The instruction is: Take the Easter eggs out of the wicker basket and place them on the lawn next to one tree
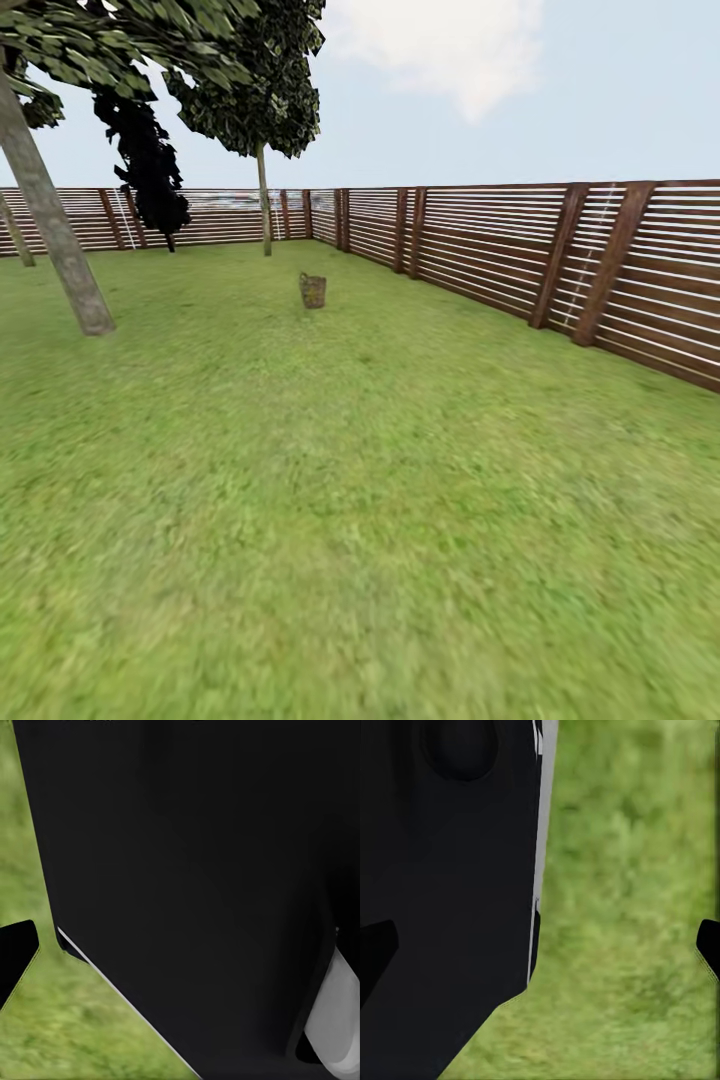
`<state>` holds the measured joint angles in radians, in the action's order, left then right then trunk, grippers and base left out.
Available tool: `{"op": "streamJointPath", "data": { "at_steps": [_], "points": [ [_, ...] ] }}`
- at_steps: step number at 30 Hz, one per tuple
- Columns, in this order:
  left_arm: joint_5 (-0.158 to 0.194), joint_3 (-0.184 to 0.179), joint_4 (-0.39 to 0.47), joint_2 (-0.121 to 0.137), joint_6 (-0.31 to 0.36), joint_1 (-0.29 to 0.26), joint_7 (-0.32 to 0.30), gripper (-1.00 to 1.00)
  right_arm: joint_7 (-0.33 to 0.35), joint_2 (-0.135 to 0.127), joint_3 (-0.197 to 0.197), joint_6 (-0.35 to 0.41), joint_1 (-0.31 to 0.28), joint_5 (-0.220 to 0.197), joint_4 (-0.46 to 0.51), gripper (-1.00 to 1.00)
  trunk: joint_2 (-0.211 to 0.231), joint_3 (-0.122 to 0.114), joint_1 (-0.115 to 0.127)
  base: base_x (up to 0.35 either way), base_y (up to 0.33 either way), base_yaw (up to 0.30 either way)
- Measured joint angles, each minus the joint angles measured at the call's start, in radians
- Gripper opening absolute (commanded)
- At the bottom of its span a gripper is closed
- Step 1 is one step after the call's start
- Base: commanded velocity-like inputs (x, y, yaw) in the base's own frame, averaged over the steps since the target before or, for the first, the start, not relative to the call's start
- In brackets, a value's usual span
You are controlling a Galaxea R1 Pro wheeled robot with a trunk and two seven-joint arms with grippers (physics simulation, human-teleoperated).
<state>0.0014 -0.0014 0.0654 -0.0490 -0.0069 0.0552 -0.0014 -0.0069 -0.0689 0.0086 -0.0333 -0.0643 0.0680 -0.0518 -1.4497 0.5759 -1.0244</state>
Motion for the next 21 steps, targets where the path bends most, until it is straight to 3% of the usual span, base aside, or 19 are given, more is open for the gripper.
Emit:
{"op": "streamJointPath", "data": {
  "at_steps": [21],
  "points": [
    [0.0, 0.0, 0.0, 0.0, 0.0, 0.0, 0.0, 1.0, 0.0, 0.0, 0.0, 0.0, 0.0, 0.0, 0.0, 1.0, 0.0, 0.0, 0.0, 0.338, 0.0, 0.0]
  ]
}}
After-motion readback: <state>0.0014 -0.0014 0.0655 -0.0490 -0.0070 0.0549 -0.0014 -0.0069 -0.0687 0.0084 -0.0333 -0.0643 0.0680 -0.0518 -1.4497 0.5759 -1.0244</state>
